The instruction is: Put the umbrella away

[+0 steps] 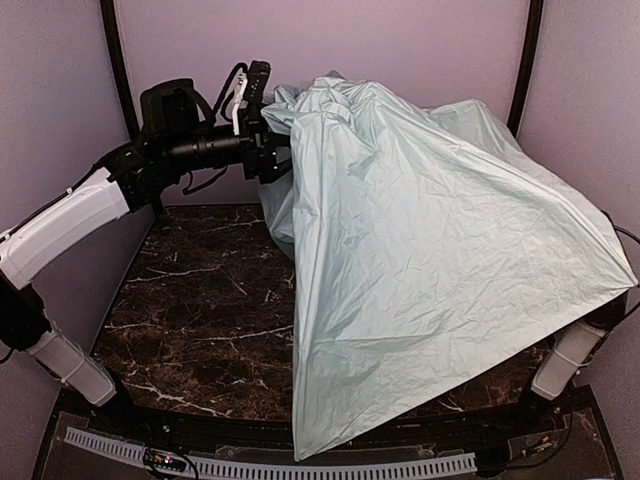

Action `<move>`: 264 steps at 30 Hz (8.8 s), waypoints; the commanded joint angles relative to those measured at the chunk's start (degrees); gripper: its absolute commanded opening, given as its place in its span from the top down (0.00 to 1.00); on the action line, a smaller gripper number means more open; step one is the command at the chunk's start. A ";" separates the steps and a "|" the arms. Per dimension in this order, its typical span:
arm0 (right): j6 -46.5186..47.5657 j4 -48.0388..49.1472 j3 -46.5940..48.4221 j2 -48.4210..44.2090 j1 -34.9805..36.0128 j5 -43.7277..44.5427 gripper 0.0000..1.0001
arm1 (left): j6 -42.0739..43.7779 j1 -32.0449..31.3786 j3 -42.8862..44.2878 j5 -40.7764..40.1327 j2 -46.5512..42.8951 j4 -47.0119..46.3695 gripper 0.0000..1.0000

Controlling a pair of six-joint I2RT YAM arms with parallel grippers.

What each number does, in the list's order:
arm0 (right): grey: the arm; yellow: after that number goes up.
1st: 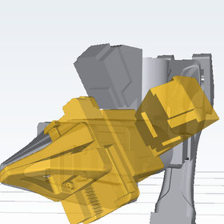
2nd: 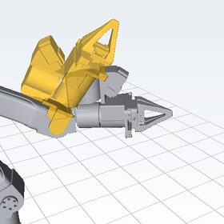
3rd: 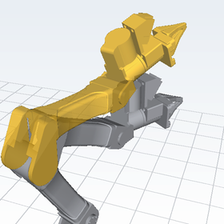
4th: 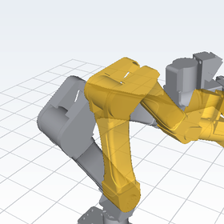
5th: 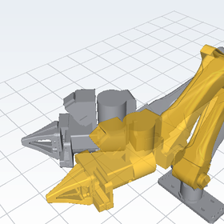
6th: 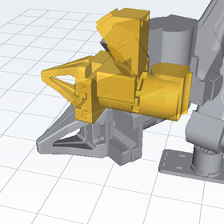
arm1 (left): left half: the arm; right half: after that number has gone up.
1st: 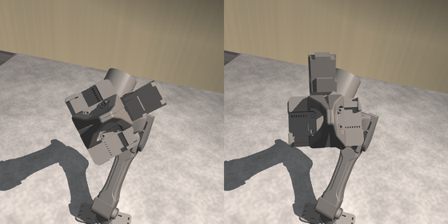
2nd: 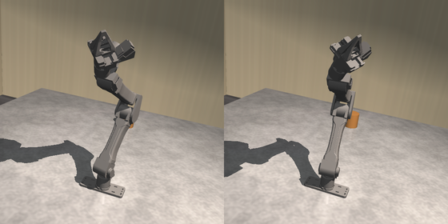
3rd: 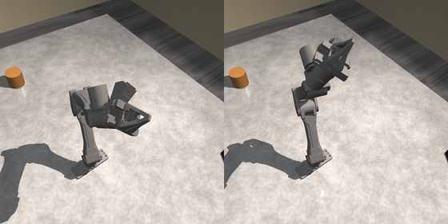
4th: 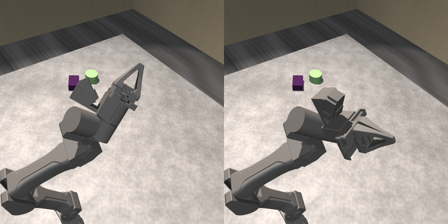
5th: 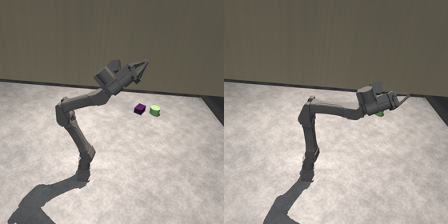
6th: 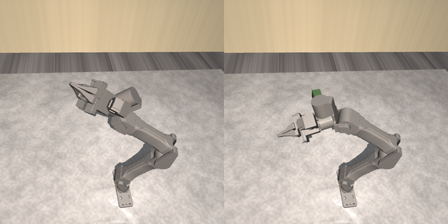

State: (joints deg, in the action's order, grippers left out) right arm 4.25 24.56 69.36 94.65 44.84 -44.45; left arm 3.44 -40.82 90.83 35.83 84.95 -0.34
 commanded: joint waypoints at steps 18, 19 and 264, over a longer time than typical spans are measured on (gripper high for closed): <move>1.49 2.18 -5.63 -1.32 -0.29 6.84 0.58 | 2.45 -1.24 -9.14 -3.46 -6.59 -1.57 0.98; 1.41 2.52 -6.74 -2.06 -0.52 7.31 0.55 | 2.18 -0.89 -9.80 -3.95 -7.09 -1.71 1.00; 17.30 -50.88 11.28 -16.25 -10.88 -4.36 1.00 | 13.26 1.76 -16.03 -2.08 -6.28 1.35 0.98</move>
State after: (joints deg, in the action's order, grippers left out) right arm 30.70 -31.00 88.31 78.87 31.90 -53.93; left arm 19.81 -39.35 69.34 43.42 85.76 1.39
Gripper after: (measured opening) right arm 0.020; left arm 0.064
